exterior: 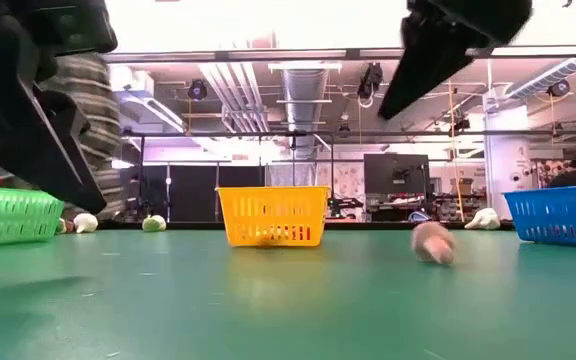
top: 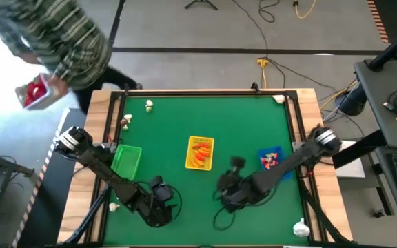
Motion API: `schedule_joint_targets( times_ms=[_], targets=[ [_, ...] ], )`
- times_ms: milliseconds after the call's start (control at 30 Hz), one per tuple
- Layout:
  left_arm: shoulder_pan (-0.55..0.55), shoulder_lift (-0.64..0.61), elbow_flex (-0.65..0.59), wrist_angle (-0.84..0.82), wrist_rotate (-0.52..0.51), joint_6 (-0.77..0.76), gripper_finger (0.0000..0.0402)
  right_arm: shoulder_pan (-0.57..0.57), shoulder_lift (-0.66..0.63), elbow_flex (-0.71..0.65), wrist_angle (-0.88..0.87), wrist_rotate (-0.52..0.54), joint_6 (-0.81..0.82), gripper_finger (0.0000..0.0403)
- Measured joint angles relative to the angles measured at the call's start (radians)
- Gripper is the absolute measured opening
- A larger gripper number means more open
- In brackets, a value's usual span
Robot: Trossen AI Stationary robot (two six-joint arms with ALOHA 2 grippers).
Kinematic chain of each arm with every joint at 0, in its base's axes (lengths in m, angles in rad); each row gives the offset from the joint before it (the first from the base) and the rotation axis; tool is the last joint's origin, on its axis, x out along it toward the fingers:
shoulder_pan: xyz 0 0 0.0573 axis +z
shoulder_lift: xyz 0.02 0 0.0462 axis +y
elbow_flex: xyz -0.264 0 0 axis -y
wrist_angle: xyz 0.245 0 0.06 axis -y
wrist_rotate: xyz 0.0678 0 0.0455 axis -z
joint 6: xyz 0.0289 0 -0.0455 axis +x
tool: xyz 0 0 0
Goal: Sort produce into baskets
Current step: Put the brown mushroom into the blue bin
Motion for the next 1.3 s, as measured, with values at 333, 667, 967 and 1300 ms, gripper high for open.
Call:
schedule_joint_targets(
  times_ms=[333,667,967,1300],
  targets=[
    [-0.012,0.000,0.000,-0.005,0.001,-0.086,0.0238,-0.002,-0.378,-0.360,-0.136,-0.110,0.609,0.0009],
    [-0.013,0.000,-0.006,-0.009,-0.026,-0.098,0.0238,0.049,-0.316,-0.604,0.749,-0.176,0.324,0.0042],
    [-0.013,-0.006,-0.031,-0.008,-0.025,-0.134,0.0238,0.052,-0.123,-0.543,0.767,-0.180,0.255,0.0177],
    [-0.015,-0.013,-0.046,0.014,0.006,-0.207,0.0237,0.056,-0.016,-0.522,0.766,-0.198,0.125,0.0196]
  ],
)
